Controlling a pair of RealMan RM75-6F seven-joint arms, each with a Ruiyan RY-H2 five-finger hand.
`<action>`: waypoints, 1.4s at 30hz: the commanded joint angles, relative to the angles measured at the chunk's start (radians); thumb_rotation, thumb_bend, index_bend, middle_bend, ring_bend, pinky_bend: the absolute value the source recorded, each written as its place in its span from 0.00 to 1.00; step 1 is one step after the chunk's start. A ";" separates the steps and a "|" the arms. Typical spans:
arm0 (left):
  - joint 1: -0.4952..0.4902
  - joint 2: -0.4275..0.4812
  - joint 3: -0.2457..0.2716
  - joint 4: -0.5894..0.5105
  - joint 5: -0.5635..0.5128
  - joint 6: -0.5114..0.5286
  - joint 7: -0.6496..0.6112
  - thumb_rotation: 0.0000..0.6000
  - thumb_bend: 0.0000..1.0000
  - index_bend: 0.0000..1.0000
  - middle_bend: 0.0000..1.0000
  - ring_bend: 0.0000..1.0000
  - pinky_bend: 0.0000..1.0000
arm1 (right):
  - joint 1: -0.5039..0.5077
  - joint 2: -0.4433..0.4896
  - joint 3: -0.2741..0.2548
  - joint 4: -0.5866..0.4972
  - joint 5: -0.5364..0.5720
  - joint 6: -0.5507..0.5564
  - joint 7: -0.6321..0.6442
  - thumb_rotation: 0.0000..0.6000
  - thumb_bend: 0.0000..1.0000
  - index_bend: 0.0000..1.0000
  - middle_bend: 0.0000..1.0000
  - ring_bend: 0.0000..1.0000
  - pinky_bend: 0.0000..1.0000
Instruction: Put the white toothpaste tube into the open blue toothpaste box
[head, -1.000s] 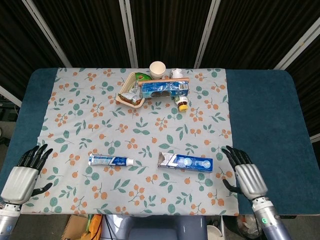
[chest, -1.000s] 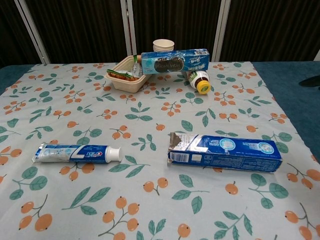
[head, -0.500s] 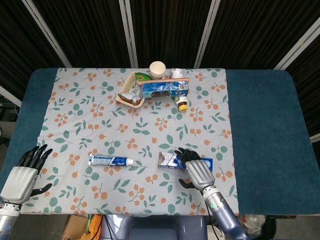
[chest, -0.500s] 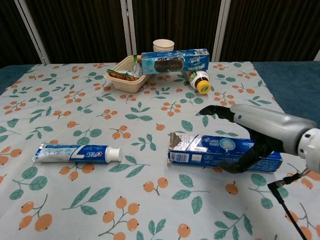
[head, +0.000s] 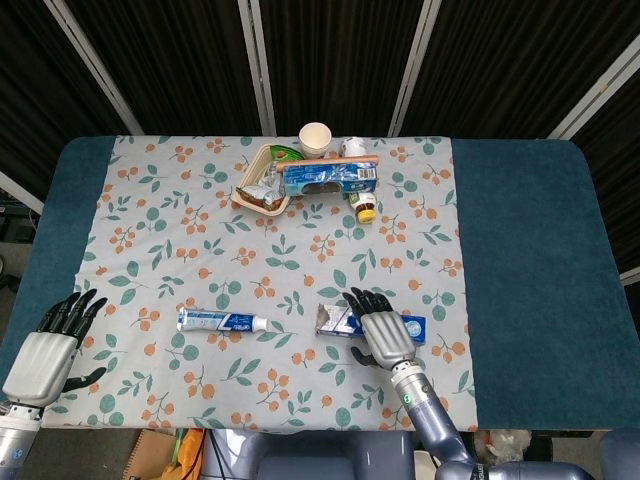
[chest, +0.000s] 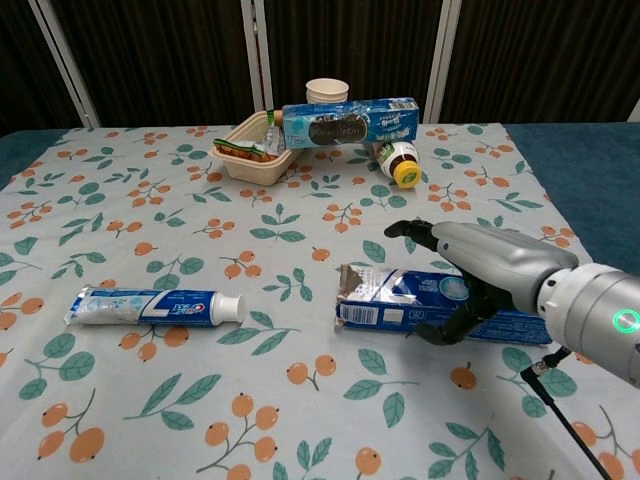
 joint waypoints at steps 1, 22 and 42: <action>-0.001 0.000 0.000 -0.002 -0.002 -0.003 0.001 1.00 0.00 0.00 0.00 0.00 0.11 | 0.009 -0.016 -0.014 0.036 0.008 -0.003 -0.006 1.00 0.32 0.00 0.06 0.01 0.08; -0.022 0.007 -0.018 -0.038 -0.048 -0.044 0.015 1.00 0.00 0.06 0.02 0.04 0.16 | 0.021 -0.058 -0.029 0.127 -0.088 0.018 0.059 1.00 0.33 0.40 0.49 0.42 0.28; -0.312 -0.180 -0.166 -0.080 -0.303 -0.359 0.423 1.00 0.12 0.31 0.32 0.31 0.42 | 0.011 0.073 -0.002 -0.018 -0.102 0.056 0.071 1.00 0.33 0.40 0.49 0.42 0.28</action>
